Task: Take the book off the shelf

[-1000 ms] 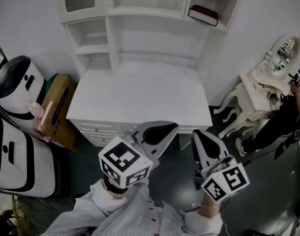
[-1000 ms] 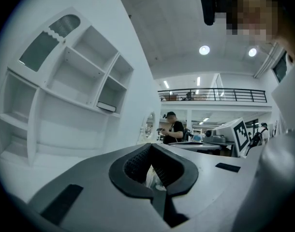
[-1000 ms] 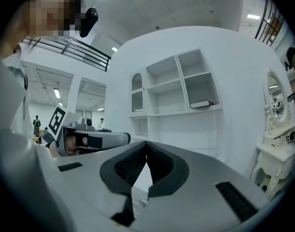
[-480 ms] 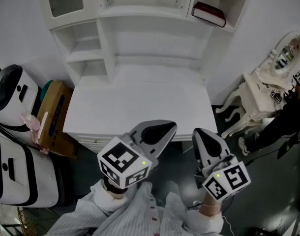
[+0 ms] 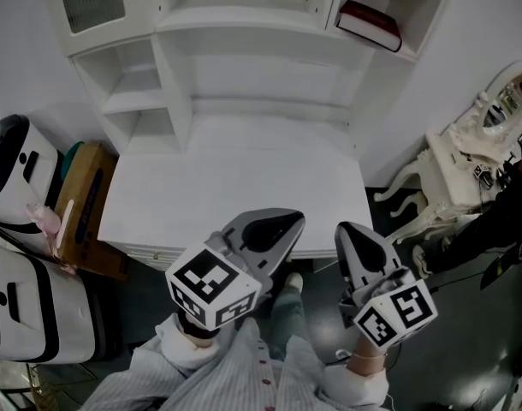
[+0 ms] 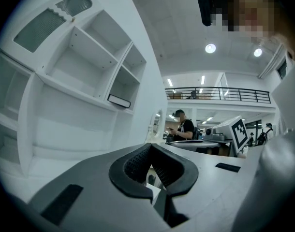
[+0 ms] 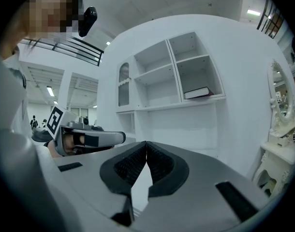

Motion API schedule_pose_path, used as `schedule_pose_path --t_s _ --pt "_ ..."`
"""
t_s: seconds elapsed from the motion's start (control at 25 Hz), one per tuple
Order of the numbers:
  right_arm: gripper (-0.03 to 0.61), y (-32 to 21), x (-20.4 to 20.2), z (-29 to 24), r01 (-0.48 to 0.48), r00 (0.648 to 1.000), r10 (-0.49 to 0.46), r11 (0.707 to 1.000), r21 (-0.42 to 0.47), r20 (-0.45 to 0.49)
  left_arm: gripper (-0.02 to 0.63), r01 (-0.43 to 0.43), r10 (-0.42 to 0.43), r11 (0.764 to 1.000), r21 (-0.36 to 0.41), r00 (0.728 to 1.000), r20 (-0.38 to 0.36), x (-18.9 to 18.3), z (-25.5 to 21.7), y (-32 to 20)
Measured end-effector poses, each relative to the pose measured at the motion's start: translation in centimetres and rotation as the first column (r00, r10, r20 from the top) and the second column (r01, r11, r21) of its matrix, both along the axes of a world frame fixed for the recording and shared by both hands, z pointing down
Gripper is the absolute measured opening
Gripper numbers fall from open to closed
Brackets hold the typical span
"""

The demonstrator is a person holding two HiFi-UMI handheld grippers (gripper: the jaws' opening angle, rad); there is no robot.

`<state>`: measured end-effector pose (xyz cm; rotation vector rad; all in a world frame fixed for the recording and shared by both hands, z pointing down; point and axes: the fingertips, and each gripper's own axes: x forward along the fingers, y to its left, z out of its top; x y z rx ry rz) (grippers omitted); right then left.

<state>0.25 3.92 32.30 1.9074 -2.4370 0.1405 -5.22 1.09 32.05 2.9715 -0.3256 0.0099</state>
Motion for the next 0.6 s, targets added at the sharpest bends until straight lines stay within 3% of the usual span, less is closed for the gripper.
schedule_pose_path --t_s 0.6 --pt "0.014 -11.9 12.4 -2.1 0.116 0.993 -0.116 0.993 0.008 -0.012 0.009 0.092 -0.092 0.995 0.032 0.996 -0.001 12.9 -2.4 -10.7"
